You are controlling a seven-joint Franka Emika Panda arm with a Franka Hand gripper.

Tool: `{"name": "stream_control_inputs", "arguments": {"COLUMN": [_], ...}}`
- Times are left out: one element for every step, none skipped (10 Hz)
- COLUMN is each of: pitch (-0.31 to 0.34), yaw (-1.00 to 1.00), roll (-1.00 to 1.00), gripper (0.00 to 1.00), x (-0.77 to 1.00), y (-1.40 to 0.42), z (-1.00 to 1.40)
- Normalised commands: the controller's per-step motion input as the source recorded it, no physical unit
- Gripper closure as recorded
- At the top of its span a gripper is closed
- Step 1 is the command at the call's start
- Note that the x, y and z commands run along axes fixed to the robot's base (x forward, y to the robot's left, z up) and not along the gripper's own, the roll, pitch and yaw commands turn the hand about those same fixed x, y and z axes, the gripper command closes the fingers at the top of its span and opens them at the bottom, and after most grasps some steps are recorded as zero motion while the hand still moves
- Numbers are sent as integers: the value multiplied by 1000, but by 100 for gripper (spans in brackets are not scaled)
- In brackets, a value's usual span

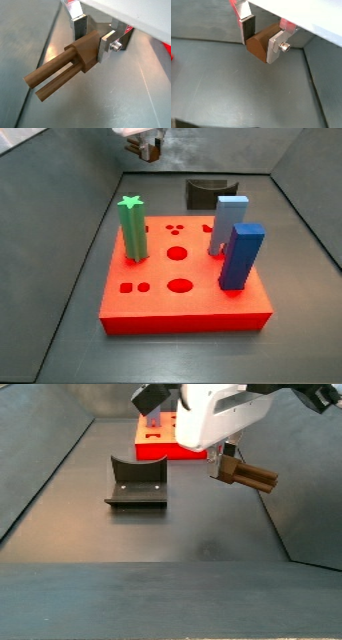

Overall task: Pick up the 3 prong object. Move up. Rotate the 3 prong object. Place the 3 prong object on the fixture. Regrasp the 3 prong object. Move to above the board. Insert the 3 prong object.
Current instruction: Rotate the 3 prong object.

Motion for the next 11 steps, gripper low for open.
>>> {"name": "stream_control_inputs", "arguments": {"pitch": [-4,-4,-5,-5,-6,-7,-8,-10,-12,-13,-13], "yaw": [-1000,-1000,-1000,-1000,-1000,-1000,-1000,-1000,-1000,-835,-525], "roll": [-26,-29,-33,-36,-40,-45,-55,-65,-81,-88,-88], "gripper": [100,100,100,100,100,100,100,100,100,100,100], "x": [3,3,3,3,3,3,3,3,3,3,3], "y": [24,24,24,24,24,24,24,24,24,24,24], "z": [-10,-10,-10,-10,-10,-10,-10,-10,-10,-10,-10]}}
